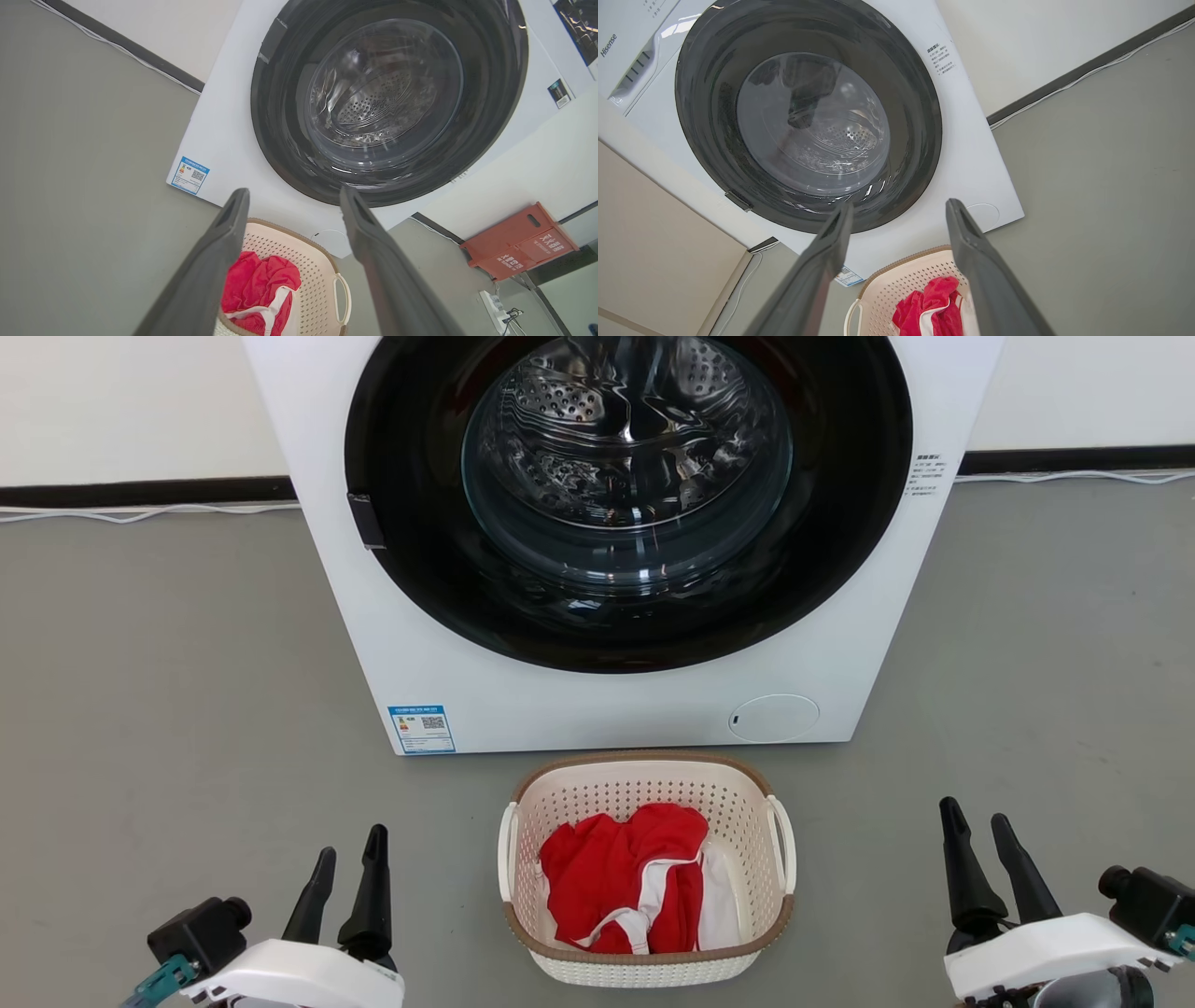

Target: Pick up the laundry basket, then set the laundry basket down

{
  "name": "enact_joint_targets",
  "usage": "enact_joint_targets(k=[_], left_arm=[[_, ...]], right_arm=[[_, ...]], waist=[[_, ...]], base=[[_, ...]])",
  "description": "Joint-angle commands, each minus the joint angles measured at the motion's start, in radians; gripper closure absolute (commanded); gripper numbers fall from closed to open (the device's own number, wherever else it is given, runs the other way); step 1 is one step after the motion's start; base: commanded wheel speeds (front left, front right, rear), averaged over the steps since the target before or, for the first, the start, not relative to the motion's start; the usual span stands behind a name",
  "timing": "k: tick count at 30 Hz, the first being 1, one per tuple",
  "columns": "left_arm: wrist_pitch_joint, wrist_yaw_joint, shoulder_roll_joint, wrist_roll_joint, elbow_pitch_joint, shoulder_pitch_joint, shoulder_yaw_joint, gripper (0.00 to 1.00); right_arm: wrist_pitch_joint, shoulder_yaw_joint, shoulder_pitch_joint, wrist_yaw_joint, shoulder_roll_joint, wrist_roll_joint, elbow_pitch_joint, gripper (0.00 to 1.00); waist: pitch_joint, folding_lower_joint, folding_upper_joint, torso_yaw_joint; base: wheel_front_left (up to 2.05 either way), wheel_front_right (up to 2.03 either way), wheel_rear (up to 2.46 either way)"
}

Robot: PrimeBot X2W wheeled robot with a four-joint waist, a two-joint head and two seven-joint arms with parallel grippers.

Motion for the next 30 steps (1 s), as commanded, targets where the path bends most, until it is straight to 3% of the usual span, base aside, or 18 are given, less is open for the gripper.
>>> enact_joint_targets(k=[1, 30], left_arm=[[-0.017, -0.002, 0.01, 0.044, -0.031, -0.033, 0.012, 0.0], [-0.099, 0.008, 0.013, 0.443, -0.014, -0.036, 0.0, 0.0]], right_arm=[[-0.018, 0.017, -0.042, 0.005, -0.02, -0.04, -0.025, 0.0], [-0.1, 0.021, -0.05, 0.007, -0.042, -0.399, 0.043, 0.0]], waist=[[0.0, 0.0, -0.0001, 0.001], [-0.002, 0.0, -0.0001, -0.005]], base=[[0.0, 0.0, 0.0], [0.0, 0.0, 0.0]])
